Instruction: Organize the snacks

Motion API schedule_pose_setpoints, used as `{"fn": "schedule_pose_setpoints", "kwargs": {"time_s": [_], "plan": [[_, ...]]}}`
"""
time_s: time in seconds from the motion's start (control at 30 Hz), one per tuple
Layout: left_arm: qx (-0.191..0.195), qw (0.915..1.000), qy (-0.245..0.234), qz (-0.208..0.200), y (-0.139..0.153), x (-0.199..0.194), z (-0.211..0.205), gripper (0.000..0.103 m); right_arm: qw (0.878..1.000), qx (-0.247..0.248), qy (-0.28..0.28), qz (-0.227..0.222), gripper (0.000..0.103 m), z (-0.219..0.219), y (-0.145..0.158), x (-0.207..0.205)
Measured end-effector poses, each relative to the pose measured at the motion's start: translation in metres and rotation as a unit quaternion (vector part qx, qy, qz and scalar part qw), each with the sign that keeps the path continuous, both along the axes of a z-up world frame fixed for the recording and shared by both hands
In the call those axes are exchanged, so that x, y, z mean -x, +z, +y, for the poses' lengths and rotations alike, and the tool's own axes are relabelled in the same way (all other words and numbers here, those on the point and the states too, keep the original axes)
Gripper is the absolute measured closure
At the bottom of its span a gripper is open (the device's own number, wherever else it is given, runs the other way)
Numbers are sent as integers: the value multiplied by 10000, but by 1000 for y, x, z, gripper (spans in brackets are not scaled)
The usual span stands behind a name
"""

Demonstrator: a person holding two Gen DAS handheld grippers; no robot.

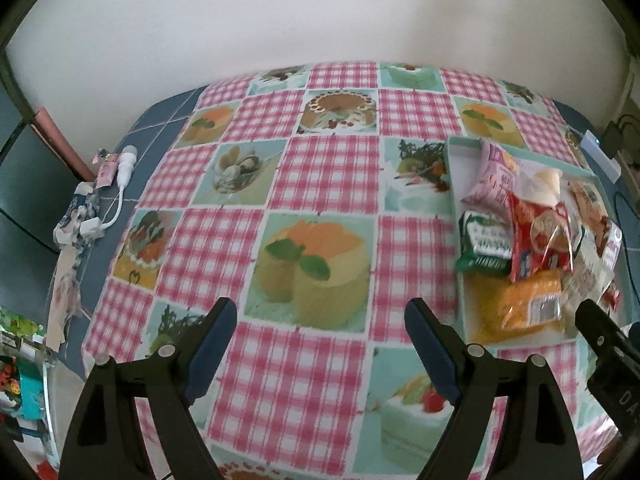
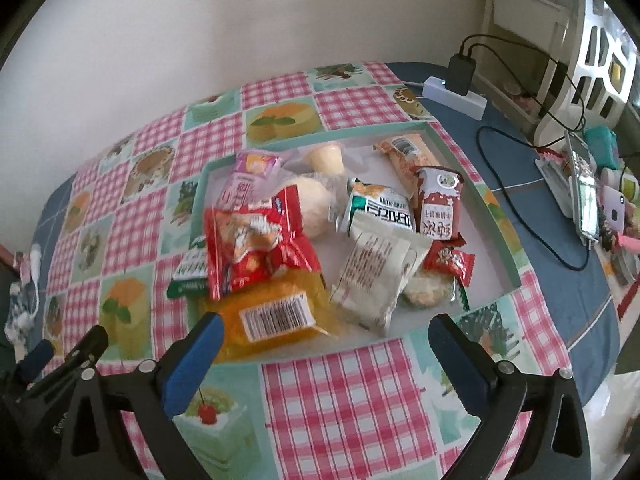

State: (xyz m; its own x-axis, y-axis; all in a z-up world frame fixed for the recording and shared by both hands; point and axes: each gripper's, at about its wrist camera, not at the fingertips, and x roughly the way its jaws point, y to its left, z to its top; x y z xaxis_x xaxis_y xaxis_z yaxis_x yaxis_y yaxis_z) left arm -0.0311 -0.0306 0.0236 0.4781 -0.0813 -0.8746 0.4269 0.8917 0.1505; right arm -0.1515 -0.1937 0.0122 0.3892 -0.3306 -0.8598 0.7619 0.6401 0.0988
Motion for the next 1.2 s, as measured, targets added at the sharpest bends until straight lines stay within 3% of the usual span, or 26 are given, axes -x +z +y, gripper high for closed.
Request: {"fn": "schedule_pose_setpoints", "kwargs": {"time_s": [0.47, 1.2], "plan": [[13, 10000, 93, -13, 0, 4, 21, 17, 9996, 193, 160, 122, 0, 19, -1, 5], [-26, 9999, 76, 149, -7, -2, 18, 17, 9992, 53, 176, 345, 0, 20, -10, -2]]}}
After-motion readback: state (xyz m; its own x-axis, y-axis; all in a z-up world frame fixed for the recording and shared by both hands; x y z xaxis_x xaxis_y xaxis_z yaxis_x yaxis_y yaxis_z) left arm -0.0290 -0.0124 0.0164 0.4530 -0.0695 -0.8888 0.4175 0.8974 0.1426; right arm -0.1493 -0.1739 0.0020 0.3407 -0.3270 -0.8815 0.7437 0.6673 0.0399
